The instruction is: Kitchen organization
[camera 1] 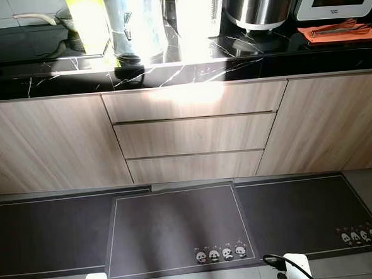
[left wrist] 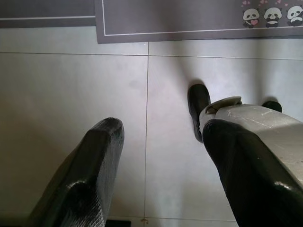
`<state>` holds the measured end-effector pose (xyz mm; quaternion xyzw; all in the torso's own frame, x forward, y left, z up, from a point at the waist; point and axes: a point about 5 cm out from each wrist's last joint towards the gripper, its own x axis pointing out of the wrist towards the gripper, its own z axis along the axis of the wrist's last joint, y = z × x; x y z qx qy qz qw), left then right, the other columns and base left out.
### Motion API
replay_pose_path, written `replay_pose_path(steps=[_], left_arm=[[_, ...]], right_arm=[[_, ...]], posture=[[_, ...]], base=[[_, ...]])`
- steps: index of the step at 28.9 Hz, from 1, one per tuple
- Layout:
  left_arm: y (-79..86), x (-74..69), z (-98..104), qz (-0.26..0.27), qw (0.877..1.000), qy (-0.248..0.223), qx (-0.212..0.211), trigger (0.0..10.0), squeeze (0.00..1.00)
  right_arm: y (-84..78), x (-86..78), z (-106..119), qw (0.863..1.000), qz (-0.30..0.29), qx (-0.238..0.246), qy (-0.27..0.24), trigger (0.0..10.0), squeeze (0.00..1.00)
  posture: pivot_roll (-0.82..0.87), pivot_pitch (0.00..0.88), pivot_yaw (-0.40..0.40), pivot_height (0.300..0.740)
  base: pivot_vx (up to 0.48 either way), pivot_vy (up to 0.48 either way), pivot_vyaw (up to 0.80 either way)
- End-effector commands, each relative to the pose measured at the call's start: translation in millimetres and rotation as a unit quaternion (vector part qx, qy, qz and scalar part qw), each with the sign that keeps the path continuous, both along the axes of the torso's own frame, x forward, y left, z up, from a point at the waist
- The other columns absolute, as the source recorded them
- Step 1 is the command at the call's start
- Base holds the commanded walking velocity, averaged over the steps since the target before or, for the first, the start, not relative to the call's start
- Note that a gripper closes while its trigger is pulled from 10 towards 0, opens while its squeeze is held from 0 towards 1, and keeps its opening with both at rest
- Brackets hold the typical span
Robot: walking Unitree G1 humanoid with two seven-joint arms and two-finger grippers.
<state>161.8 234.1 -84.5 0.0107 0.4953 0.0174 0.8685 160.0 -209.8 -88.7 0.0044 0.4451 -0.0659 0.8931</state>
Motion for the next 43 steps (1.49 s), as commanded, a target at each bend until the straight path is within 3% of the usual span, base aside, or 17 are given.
replay_pose_path(steps=[1, 9, 17, 26, 43], left_arm=[[-34.7, 69.3, 29.6, -0.120, 0.988, -0.085, 0.038, 10.0, 0.00], [-28.2, 59.5, 24.5, -0.110, 0.991, -0.069, 0.036, 10.0, 0.00], [-30.6, 65.4, 28.1, -0.117, 0.989, -0.083, 0.033, 10.0, 0.00], [-32.4, 54.9, 21.5, -0.118, 0.990, -0.071, 0.028, 10.0, 0.00], [-32.4, 54.9, 21.5, -0.118, 0.990, -0.071, 0.028, 10.0, 0.00]], right_arm=[[26.2, -8.9, -6.5, 0.993, -0.060, 0.102, -0.013, 10.0, 0.00], [23.3, -11.2, -7.3, 0.991, -0.082, 0.103, -0.011, 10.0, 0.00], [22.1, -9.8, -6.6, 0.992, -0.073, 0.099, -0.011, 10.0, 0.00], [15.2, -23.9, -11.0, 0.994, -0.064, 0.083, 0.012, 10.0, 0.00], [15.2, -23.9, -11.0, 0.994, -0.064, 0.083, 0.012, 10.0, 0.00]], posture=[[-0.11, 0.000, 0.116, 0.740], [-0.13, 0.000, 0.130, 0.740], [-0.13, 0.000, 0.123, 0.740], [-0.13, 0.000, 0.106, 0.740], [-0.13, 0.000, 0.106, 0.740]], base=[[0.000, 0.000, 0.00], [0.000, 0.000, 0.00], [0.000, 0.000, 0.00], [0.000, 0.000, 0.00], [0.000, 0.000, 0.00]])
